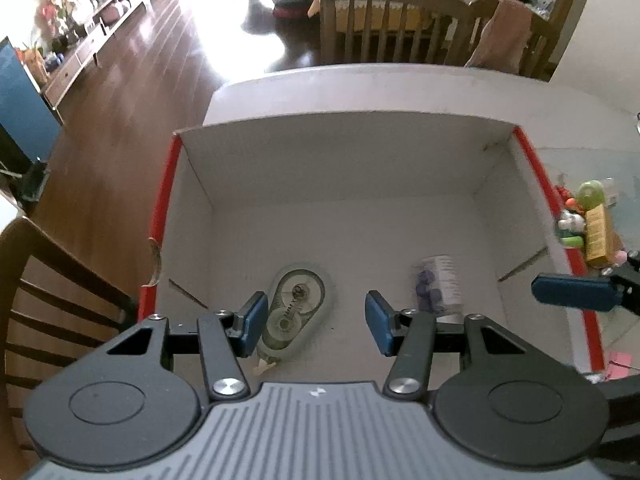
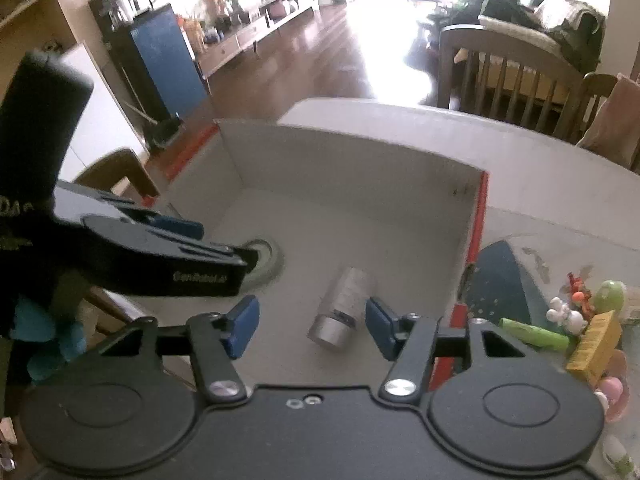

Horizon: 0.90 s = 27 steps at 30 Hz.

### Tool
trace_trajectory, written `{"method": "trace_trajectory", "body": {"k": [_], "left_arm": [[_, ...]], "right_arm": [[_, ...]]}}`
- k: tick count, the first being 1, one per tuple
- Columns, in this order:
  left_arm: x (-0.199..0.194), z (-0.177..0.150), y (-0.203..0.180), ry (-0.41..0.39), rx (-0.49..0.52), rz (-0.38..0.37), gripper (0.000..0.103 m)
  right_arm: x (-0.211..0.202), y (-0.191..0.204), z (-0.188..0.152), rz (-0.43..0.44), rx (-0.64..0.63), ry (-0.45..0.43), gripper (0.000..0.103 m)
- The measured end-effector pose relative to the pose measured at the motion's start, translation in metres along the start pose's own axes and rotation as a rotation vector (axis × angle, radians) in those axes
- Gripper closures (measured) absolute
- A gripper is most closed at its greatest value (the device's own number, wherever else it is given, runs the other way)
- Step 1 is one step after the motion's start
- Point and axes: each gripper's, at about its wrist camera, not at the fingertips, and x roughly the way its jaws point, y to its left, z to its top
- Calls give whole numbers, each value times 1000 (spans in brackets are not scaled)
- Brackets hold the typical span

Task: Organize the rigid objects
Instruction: 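Open the left tool dropping the tape while the right tool releases the cylinder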

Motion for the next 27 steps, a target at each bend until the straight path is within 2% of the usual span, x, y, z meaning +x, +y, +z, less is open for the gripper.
{"method": "trace_trajectory", "body": {"k": [9,14,18,27], "left_arm": [[-48,-19,-3,-94,6,-32,51],[-76,-31,-14,-158,35,-39,51],[-95,-38,-24,-212,65,-33,51],[-121,-53,-54,-272,76,-51,50]], "right_arm": [[-45,-7,-6,2,13,-97,39],[-69,-11,-22,5,4,-158,32],[-88,-19,-37,-2,0,-197,31],[-118,-41,-63,-23,-16,-273,22]]}}
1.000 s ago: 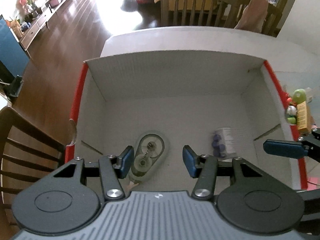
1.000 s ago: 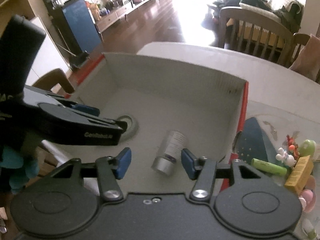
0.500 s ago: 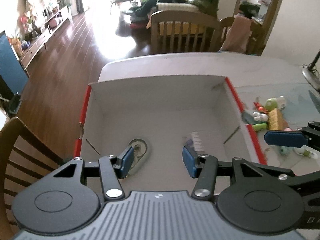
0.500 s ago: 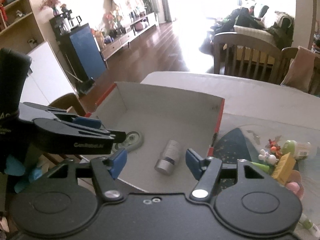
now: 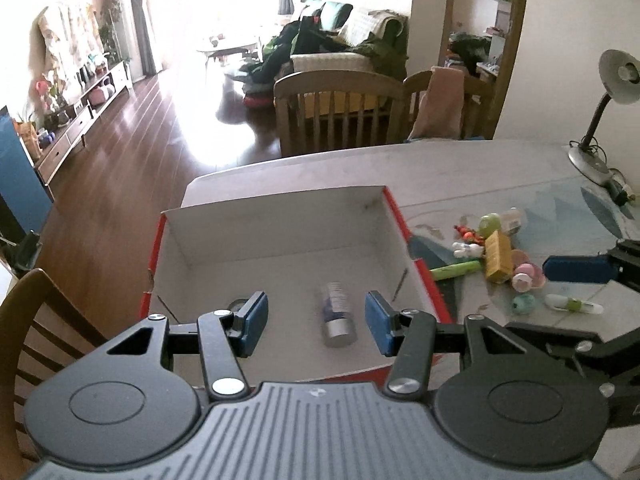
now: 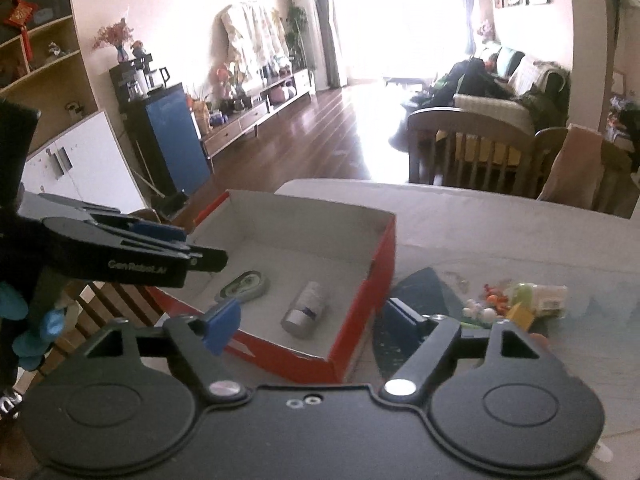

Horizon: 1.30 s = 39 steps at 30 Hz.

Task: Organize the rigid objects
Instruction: 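Open the left tool dropping the tape while the right tool releases the cylinder, then move both tools back toward the pink binder clip and glue stick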

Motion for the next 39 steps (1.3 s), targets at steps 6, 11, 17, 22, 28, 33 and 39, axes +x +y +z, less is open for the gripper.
{"method": "trace_trajectory", "body": {"k": [6,11,17,22,28,33,39], "left_arm": [[-6,-7,-25,-27,-8,7,50],[-11,-13,-54,-65,-1,-1,42],[-14,-20,-86,-101,-14,-36,38],[-12,-27,-112,-126,-25,-73,36],[-2,-35,-142,-131,-32,-119,21],[10,-43,-168,-114,-34,-159,19],[30,-54,-191,-106,-63,-191,2]], "right_arm": [[-23,-25,-12,-2,13,-36,18],[-41,-49,-21,-5,22,-69,15],[-65,-76,-34,-20,13,-116,11],[-82,-105,-45,-40,28,-147,9],[-89,-141,-61,-81,35,-129,9],[-85,-170,-77,-119,62,-97,9],[-75,-201,-97,-123,56,-46,9]]}}
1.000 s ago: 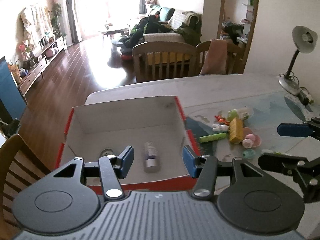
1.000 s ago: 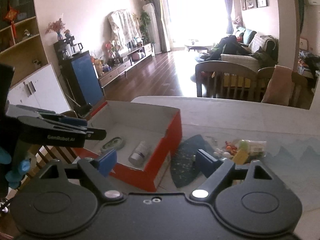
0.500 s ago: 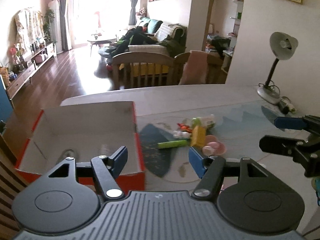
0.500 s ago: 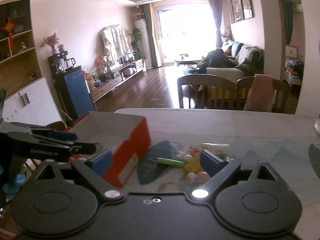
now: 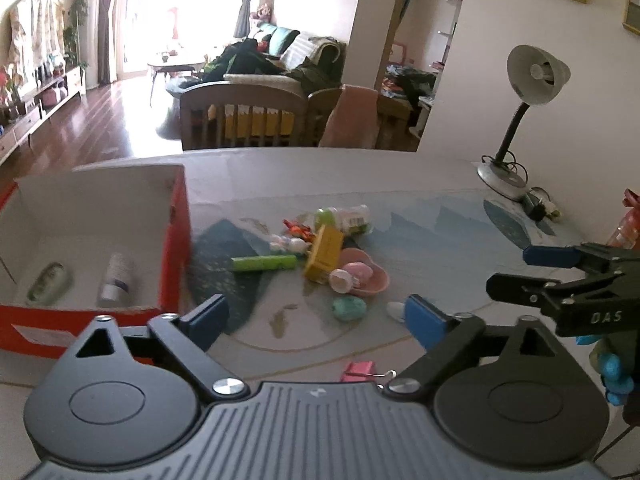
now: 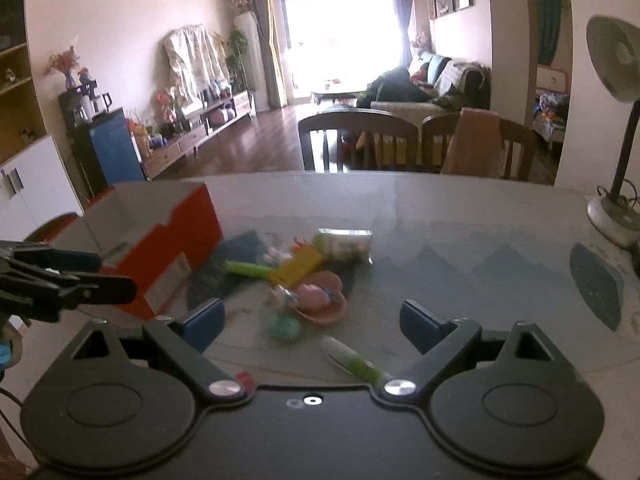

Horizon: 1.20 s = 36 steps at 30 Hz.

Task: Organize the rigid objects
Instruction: 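Move both tools back toward the pink binder clip and glue stick, then grasp the pink binder clip with the left tool while the right tool grasps the glue stick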

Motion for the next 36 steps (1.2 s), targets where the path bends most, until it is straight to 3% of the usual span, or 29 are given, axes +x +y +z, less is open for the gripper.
{"method": "trace_trajectory", "body": {"k": [12,22,33,36], "left_arm": [[43,-31,-25,43,-22,13,0],[90,-58,-42,137,-33,10,0],[116,-73,-36,199,-39,35,2],[118,-73,-37,208,-31,36,10]], "right_arm": [[53,-44,-27,41,-53,124,15],[93,-61,-46,46,-114,235,25],[107,-66,-50,64,-123,258,30],[108,-66,-50,65,-131,252,30]]}}
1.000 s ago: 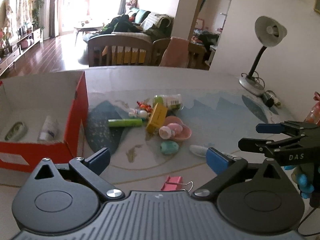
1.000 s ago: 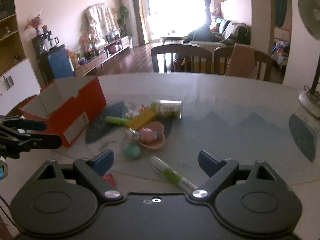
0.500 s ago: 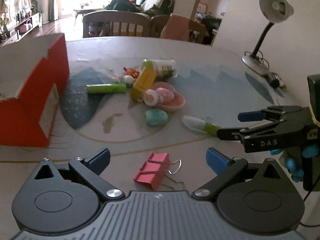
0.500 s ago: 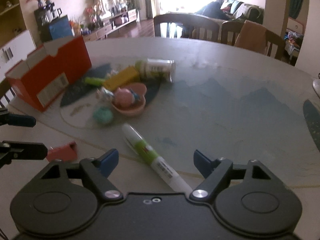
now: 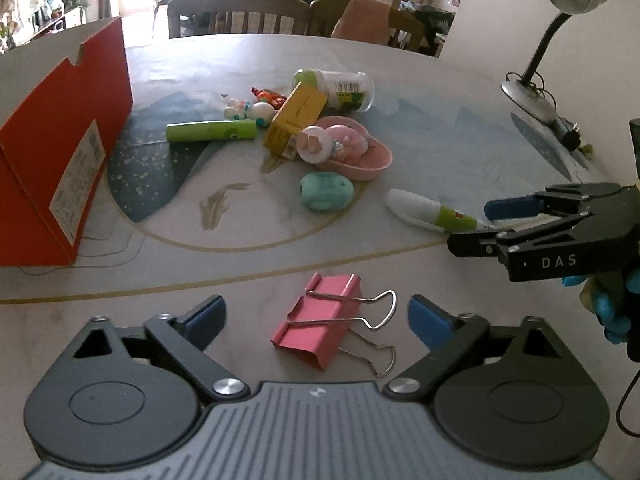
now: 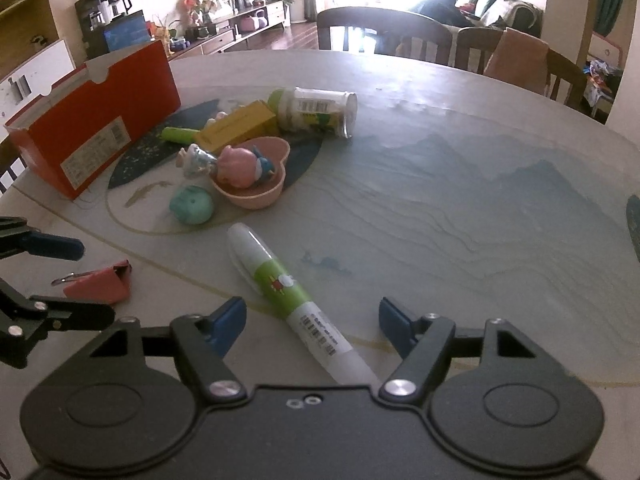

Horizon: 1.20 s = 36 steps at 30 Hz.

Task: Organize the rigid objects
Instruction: 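Grasp the pink binder clip with the left tool while the right tool grasps the glue stick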

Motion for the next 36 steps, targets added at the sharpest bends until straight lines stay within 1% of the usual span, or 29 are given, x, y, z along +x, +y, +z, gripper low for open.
{"method": "trace_trajectory", "body": {"k": [1,6,7,8,10,12,14,15,16,18,19,20,25,30,36], "left_arm": [[1,0,-1,1,7,4,15],[1,1,-3,-5,18,16,28],[1,1,-3,-6,18,18,32],[1,1,-4,-6,22,20,35],[0,1,-6,-6,34,22,45],[0,1,-9,-5,50,22,51],[0,0,-13,-1,72,34,58],[0,0,-15,1,85,47,62],[0,0,-17,3,89,47,62],[0,0,-17,7,87,42,63],[0,1,-17,9,86,44,64],[0,1,-17,12,82,46,64],[-1,2,-14,23,43,30,66],[-7,1,-7,27,-19,-12,67],[-16,2,-4,29,-53,-19,67]], "right_arm": [[0,0,0,0,-3,-2,31],[0,6,-1,-8,-32,-4,36],[0,8,-1,-17,-44,-1,39],[0,10,-1,-18,-53,-1,43],[-2,15,-2,-6,-60,0,47],[-3,19,-3,-7,-65,2,50],[-5,24,-5,7,-59,0,60],[-7,25,-6,15,-45,1,62],[-7,27,-6,20,-33,3,64],[-9,31,-7,26,-3,6,73],[-9,33,-7,32,20,10,83],[-10,35,-7,37,43,13,86],[-14,43,-11,51,133,26,86],[-24,47,-12,78,228,33,86],[-41,55,-7,87,287,7,86]]}}
